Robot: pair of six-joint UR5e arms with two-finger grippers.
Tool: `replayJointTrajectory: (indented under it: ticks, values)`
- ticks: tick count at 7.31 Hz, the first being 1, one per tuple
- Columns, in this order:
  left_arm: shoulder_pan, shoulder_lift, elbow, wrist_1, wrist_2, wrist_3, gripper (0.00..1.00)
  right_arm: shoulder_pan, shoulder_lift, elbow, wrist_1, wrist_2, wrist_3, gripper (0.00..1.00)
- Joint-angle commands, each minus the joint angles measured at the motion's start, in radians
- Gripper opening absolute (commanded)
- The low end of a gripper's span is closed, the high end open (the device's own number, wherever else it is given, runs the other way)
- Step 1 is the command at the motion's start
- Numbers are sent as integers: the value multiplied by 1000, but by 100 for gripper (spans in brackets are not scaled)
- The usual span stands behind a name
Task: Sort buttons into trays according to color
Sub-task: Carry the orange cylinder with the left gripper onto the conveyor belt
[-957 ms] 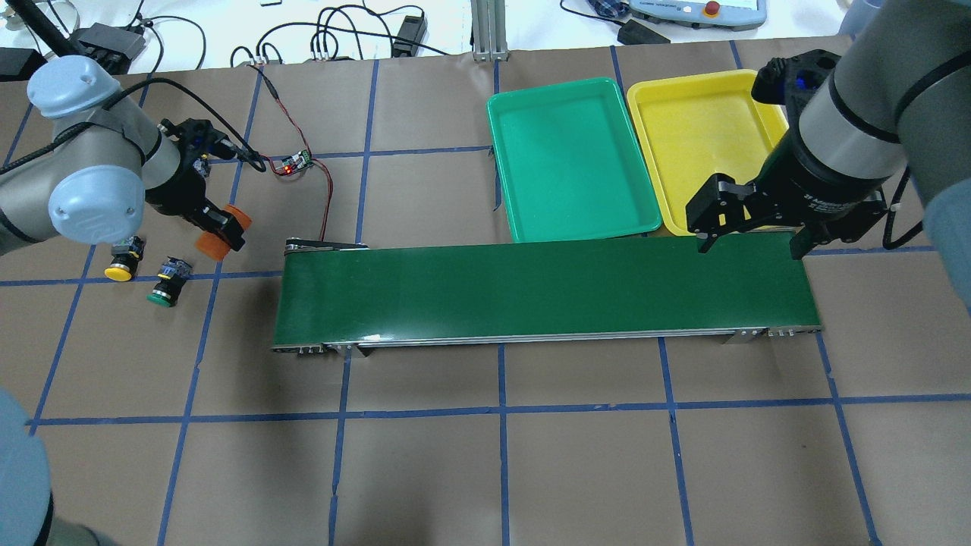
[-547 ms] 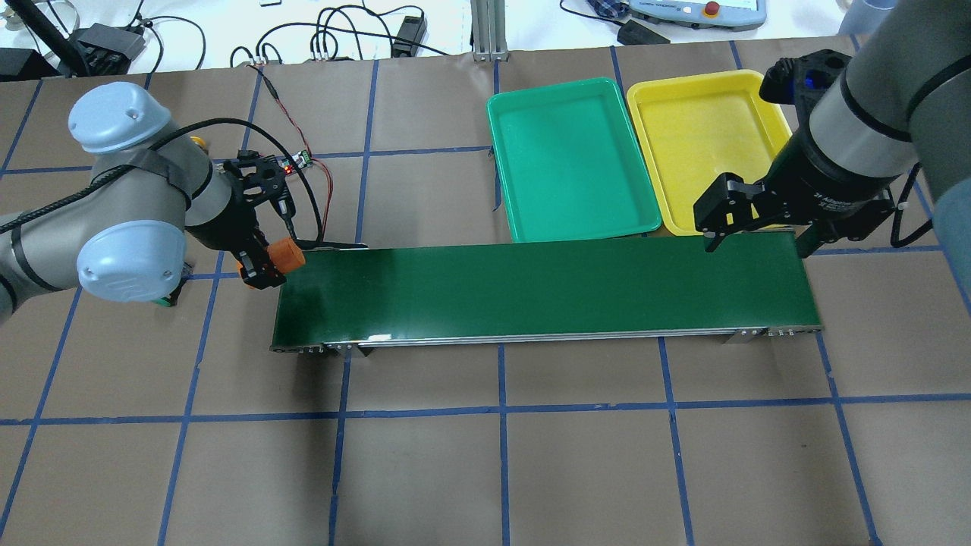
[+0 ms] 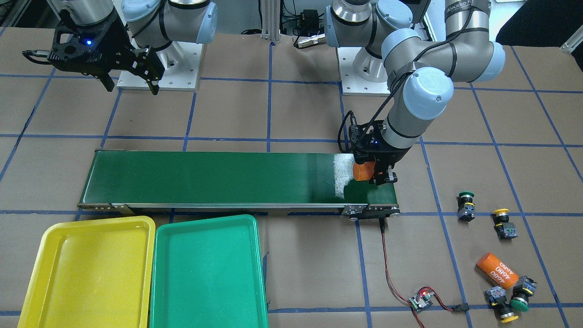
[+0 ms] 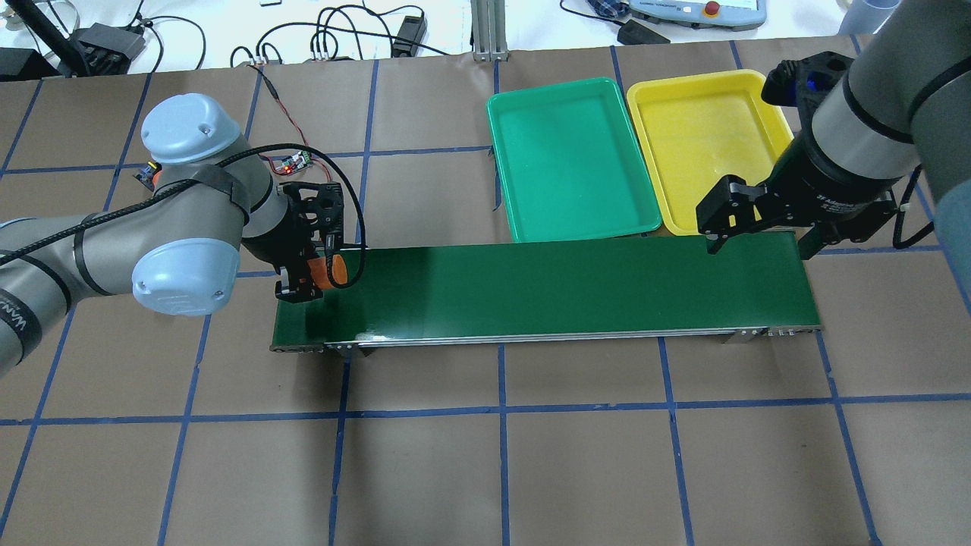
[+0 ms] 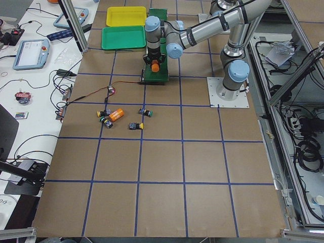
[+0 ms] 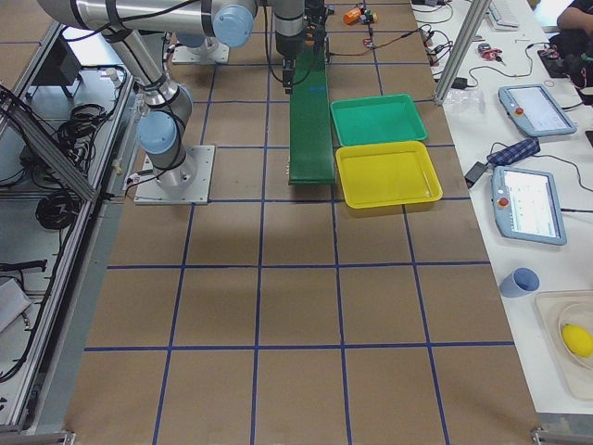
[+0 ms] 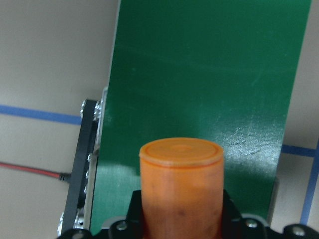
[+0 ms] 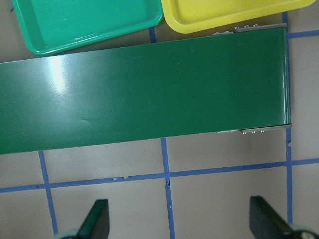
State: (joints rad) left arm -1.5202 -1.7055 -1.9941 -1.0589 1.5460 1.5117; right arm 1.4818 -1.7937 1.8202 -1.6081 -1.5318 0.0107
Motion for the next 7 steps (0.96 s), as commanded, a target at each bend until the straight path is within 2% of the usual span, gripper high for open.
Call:
replayJointTrajectory:
  ticks: [1, 2, 5, 7]
  values:
    - [-8, 6, -29, 0, -1, -22, 42, 2, 0, -2, -4, 7, -3, 100]
    - [-9, -6, -37, 2, -7, -121, 98, -8, 0, -4, -3, -4, -24, 100]
    - [-18, 21, -23, 11, -9, -122, 100, -8, 2, -7, -4, 1, -34, 100]
    - [1, 35, 61, 7, -14, -139, 100, -9, 2, -4, 5, 12, -15, 100]
